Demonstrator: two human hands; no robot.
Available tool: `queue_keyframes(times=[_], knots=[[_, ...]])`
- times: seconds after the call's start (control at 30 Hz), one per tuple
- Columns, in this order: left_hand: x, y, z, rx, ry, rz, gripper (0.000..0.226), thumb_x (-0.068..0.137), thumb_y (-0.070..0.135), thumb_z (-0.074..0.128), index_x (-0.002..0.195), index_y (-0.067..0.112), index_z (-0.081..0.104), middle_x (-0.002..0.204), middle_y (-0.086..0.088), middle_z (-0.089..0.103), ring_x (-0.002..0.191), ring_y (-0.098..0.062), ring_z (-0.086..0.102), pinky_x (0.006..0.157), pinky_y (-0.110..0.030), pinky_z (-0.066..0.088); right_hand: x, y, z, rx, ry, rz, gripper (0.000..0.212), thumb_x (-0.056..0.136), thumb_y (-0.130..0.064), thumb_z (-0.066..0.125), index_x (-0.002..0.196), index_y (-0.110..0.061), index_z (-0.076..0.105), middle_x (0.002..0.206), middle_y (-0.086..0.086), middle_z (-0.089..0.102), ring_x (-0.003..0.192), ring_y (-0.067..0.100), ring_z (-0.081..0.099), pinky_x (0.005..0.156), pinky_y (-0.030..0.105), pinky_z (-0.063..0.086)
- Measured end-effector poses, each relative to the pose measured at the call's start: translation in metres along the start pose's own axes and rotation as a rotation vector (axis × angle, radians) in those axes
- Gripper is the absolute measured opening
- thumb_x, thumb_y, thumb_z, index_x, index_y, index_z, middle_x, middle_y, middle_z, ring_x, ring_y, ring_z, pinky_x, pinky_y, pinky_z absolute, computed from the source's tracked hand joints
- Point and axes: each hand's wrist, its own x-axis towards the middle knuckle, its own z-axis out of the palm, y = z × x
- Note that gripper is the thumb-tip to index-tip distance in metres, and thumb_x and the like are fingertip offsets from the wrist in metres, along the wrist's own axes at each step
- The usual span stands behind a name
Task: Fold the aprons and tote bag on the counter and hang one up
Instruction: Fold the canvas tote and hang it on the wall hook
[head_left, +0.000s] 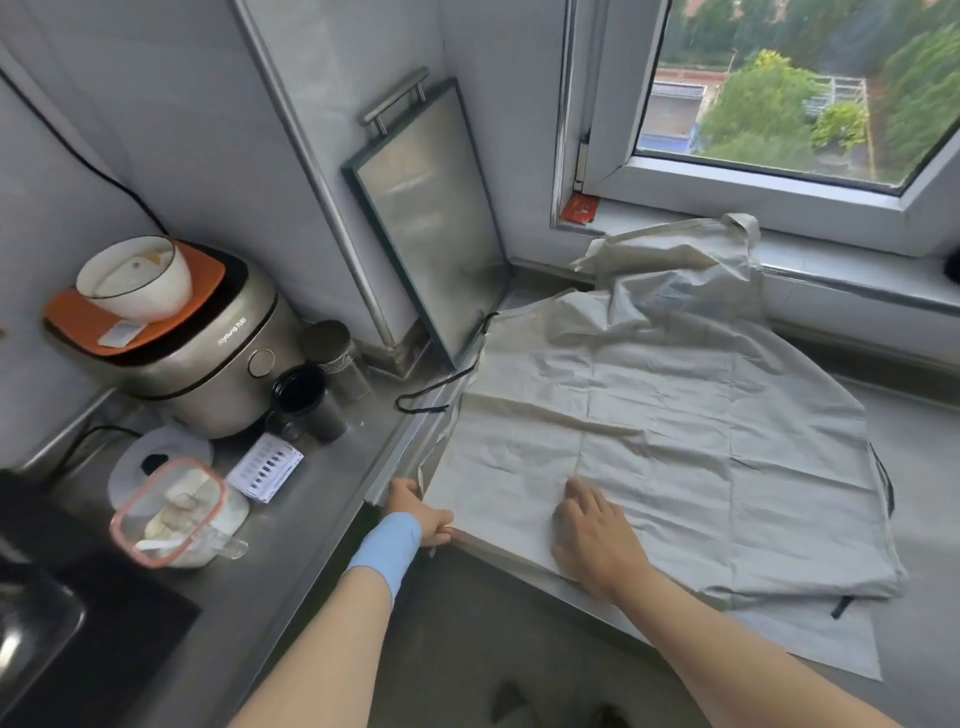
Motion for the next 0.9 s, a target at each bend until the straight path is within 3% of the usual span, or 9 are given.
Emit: queue_keyframes(times=[0.13,0.27,0.4,0.5,0.6,0.7,0.77,0.83,0.9], knots=[[-0.017,0.011,0.012,-0.103,0.055,-0.059,0.052,0.081,-0.017,0.062,0.129,-0.002,0.048,0.127,-0.024,0.053,0.108,-0.044,0.059,0.081,-0.041,0.057,-0.012,0.012,-0.006,-0.025,-0.053,-0.124,0.041,0.096,-0.04,0.047,0.132,-0.019,0.051,0.163,0.013,0.012,0.149,0.031,0.015,0.117,0.044,0.022],[-0.041,0.03,0.023,-0.043,-0.04,0.07,0.021,0.085,-0.009,0.054,0.103,0.0,0.058,0.111,-0.019,0.063,0.086,-0.033,0.061,0.089,-0.044,0.054,-0.023,0.017,-0.021,-0.052,-0.087,-0.157,0.034,0.092,-0.043,0.048,0.12,-0.028,0.058,0.131,0.004,0.042,0.12,0.028,0.045,0.089,0.038,0.042],[-0.072,0.058,0.048,-0.133,-0.257,0.203,0.031,0.084,-0.001,0.053,0.112,0.011,0.057,0.108,-0.014,0.063,0.092,-0.027,0.059,0.084,-0.04,0.054,-0.027,0.028,-0.042,0.414,-0.26,0.04,0.027,0.089,-0.034,0.051,0.11,-0.039,0.067,0.117,-0.011,0.057,0.1,0.013,0.058,0.084,0.03,0.046],[-0.086,0.075,0.08,0.067,-0.412,0.33,0.053,0.068,0.008,0.06,0.121,0.014,0.055,0.11,-0.01,0.061,0.095,-0.024,0.058,0.092,-0.043,0.052,-0.023,0.045,-0.08,1.077,-0.188,0.294,0.018,0.091,-0.033,0.059,0.1,-0.024,0.072,0.103,0.005,0.072,0.07,0.016,0.065,0.063,0.03,0.048],[-0.099,0.084,0.125,0.331,-0.561,0.395,0.055,0.071,0.009,0.066,0.124,0.018,0.057,0.112,-0.006,0.059,0.096,-0.019,0.056,0.084,-0.034,0.052,-0.022,0.076,-0.119,1.467,-0.116,0.436,0.046,0.094,-0.057,0.048,0.107,-0.018,0.069,0.097,0.007,0.072,0.07,0.023,0.064,0.053,0.027,0.038],[-0.111,0.085,0.173,0.696,-0.661,0.444,0.059,0.081,0.011,0.069,0.135,0.026,0.052,0.133,-0.001,0.052,0.11,-0.017,0.053,0.087,-0.027,0.05,-0.033,0.105,-0.136,1.339,-0.102,0.48,0.051,0.081,-0.068,0.058,0.093,-0.02,0.071,0.076,0.001,0.064,0.065,0.02,0.057,0.053,0.025,0.038],[-0.114,0.079,0.197,0.97,-0.716,0.471,0.063,0.081,0.018,0.071,0.138,0.031,0.049,0.136,0.002,0.052,0.115,-0.016,0.056,0.093,-0.027,0.049,-0.042,0.119,-0.128,1.12,-0.045,0.51,0.03,0.076,-0.048,0.073,0.075,-0.019,0.066,0.066,0.0,0.056,0.061,0.019,0.053,0.051,0.025,0.039],[-0.115,0.071,0.216,1.131,-0.769,0.458,0.055,0.078,0.026,0.074,0.129,0.038,0.056,0.121,0.001,0.064,0.098,-0.014,0.065,0.096,-0.029,0.049,-0.055,0.136,-0.114,0.961,0.005,0.57,0.013,0.072,-0.022,0.069,0.063,-0.016,0.062,0.06,0.002,0.057,0.055,0.019,0.052,0.048,0.024,0.038],[-0.114,0.064,0.225,1.086,-0.824,0.387,0.04,0.077,0.035,0.072,0.116,0.039,0.062,0.104,0.004,0.07,0.087,-0.012,0.068,0.091,-0.027,0.047,-0.067,0.15,-0.097,0.845,0.001,0.648,0.008,0.067,-0.016,0.061,0.061,-0.011,0.063,0.057,0.003,0.061,0.052,0.02,0.055,0.047,0.023,0.04]])
